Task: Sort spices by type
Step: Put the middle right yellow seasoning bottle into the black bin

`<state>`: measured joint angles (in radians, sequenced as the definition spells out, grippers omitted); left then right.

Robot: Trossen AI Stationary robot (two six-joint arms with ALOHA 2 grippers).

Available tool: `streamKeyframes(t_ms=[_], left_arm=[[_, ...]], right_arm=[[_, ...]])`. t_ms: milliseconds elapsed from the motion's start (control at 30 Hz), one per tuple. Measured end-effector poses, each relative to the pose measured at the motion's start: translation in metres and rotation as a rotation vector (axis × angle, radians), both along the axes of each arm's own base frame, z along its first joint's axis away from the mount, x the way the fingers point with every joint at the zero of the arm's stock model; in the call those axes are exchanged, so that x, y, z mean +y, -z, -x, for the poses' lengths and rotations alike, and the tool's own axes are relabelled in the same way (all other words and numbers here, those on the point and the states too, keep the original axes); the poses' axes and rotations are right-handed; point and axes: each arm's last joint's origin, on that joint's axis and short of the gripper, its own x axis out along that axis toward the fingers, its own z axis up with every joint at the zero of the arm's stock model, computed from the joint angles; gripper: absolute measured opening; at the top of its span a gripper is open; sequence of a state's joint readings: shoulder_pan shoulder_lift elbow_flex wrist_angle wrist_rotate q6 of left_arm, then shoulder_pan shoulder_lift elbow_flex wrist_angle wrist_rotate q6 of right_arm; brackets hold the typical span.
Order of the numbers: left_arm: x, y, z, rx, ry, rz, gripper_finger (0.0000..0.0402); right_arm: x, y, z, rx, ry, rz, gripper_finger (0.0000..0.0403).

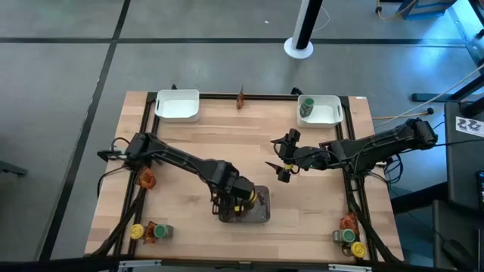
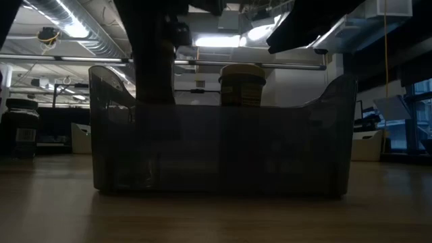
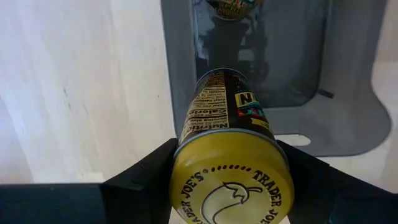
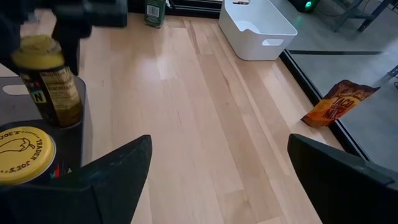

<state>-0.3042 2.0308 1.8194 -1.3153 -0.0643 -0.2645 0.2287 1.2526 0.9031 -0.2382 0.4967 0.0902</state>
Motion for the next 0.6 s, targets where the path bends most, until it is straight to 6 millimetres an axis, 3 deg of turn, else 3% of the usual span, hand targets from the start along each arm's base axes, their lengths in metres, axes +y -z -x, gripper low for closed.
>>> streamKeyframes(t_ms=[200, 600], left_arm=[[0.000, 0.017, -0.008, 0.029, 0.029, -0.009, 0.0223], [-0.001, 0.024, -0.014, 0.016, 0.047, -0.006, 0.0237]], right_arm=[[0.000, 0.000, 0.000, 0.000, 0.000, 0.000, 0.0374], [0.000, 0.000, 0.000, 0.004, 0.000, 0.001, 0.0374]])
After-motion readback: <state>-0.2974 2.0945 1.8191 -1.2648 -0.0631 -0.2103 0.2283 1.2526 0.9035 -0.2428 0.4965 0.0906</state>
